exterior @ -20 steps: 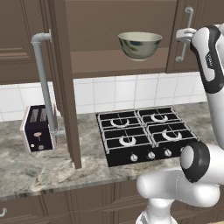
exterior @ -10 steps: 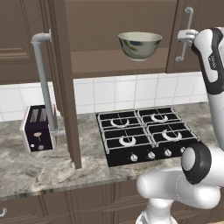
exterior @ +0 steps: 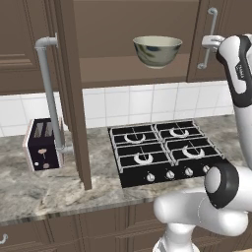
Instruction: Open the cabinet. Place the bowl and condiment on the counter. Then place the lime and garlic on the cutting board.
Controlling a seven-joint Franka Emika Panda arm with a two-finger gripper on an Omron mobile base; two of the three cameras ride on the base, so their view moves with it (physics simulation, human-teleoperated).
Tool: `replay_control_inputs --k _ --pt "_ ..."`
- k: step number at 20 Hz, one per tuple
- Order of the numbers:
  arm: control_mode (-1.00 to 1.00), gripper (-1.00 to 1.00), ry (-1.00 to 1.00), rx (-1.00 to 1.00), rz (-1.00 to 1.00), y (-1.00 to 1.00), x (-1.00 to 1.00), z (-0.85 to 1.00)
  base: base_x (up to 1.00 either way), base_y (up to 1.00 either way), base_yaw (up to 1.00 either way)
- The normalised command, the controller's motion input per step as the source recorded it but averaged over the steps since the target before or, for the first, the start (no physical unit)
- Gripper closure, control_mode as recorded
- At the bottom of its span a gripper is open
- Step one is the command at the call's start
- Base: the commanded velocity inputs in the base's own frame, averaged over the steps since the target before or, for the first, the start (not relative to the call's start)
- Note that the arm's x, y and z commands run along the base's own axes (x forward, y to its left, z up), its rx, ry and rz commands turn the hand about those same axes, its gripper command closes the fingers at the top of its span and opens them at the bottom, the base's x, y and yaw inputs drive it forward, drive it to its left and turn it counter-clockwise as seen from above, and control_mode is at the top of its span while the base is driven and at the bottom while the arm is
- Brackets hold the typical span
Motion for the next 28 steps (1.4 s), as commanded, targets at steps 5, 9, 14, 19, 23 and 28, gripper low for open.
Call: replay_control_inputs --k 5,9,14,19,23,28 --pt "-1.00 1.00 0.00 0.00 0.00 -0.13 0.46 -0.14 0.00 0.00 0.00" --pt "-1.00 1.00 0.00 0.00 -0.08 -0.07 0.19 -0.04 0.00 0.00 0.00" --pt "-1.00 1.00 0.00 -0.01 -0.41 -0.31 0.00 0.00 0.00 0.00 0.00" --pt "-1.00 1.00 0.00 0.00 -0.40 -0.78 -0.16 0.00 0.00 0.00 0.00" --pt "-1.00 1.00 0.00 0.00 -0.32 -1.00 -0.30 -0.05 0.00 0.00 0.00" --pt "-1.00 1.00 -0.02 0.00 -0.23 -1.00 -0.56 -0.34 0.00 0.00 0.00"
